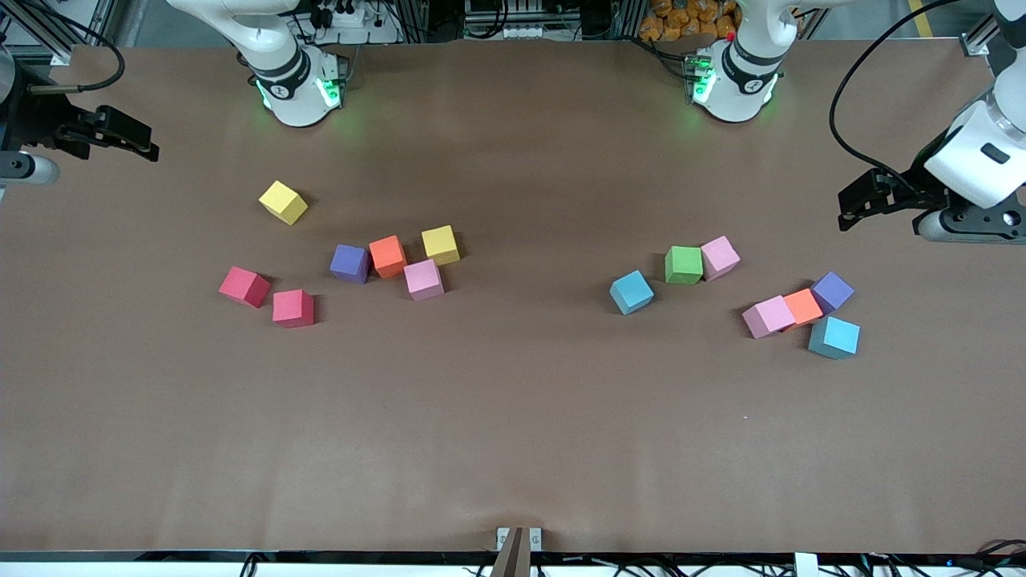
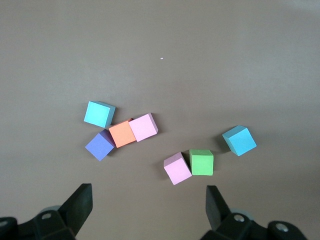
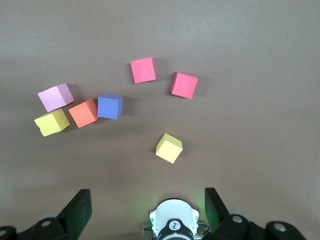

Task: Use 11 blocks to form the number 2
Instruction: 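Reach the right gripper to the red cube while the left gripper reaches the cyan cube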

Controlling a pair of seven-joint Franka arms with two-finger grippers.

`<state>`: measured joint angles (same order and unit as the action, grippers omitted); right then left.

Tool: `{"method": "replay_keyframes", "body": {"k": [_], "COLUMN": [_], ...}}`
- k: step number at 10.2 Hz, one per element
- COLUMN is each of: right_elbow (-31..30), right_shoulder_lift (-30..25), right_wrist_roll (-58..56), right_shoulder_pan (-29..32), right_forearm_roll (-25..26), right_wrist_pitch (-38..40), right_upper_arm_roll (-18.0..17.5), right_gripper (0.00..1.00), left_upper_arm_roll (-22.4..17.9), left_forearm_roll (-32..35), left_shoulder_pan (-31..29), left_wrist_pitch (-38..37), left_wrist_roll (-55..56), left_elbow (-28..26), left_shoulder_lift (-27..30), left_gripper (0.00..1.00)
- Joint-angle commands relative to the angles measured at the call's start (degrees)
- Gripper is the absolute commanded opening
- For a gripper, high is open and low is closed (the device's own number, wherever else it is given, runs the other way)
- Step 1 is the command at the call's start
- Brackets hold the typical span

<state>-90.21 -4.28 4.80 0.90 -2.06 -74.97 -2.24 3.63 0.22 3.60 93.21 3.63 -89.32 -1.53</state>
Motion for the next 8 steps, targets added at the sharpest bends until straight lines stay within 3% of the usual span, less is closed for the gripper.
{"method": "replay_keyframes", "body": {"k": [1, 4, 6, 8], "right_elbow": [-0.05, -0.14, -2.94, -8.20], "right_shoulder_lift": [-0.20, 0.41, 0.42, 0.50], "right_wrist_roll": [-0.40, 0.12, 0.30, 0.39], "right_shoulder_pan": [0.94, 0.59, 0.06, -1.16], "right_forearm_roll": [0.56, 0.56, 0.04, -1.98], "right_wrist_pitch": [0.26, 0.00, -2.36, -7.53], "right_upper_arm_roll": [-0.75, -0.93, -1.19, -1.19], "right_gripper": [1.00, 1.00, 1.00, 1.00], "left_upper_arm_roll": [0.32, 0.32, 0.93, 6.01], "left_forearm_roll": [0.22, 0.13, -1.53, -1.37], "left_shoulder_pan": [-0.26, -0.26, 0.61, 1.06], "left_wrist_pitch": [0.30, 0.30, 4.41, 9.50], "left_wrist_roll": [0.59, 0.41, 0.06, -0.12], "left_elbow": [0.46, 0.46, -1.45, -5.84], "left_shoulder_lift": [-0.14, -2.41, -5.58, -8.31], "left_gripper": [1.00, 1.00, 1.00, 1.00]}}
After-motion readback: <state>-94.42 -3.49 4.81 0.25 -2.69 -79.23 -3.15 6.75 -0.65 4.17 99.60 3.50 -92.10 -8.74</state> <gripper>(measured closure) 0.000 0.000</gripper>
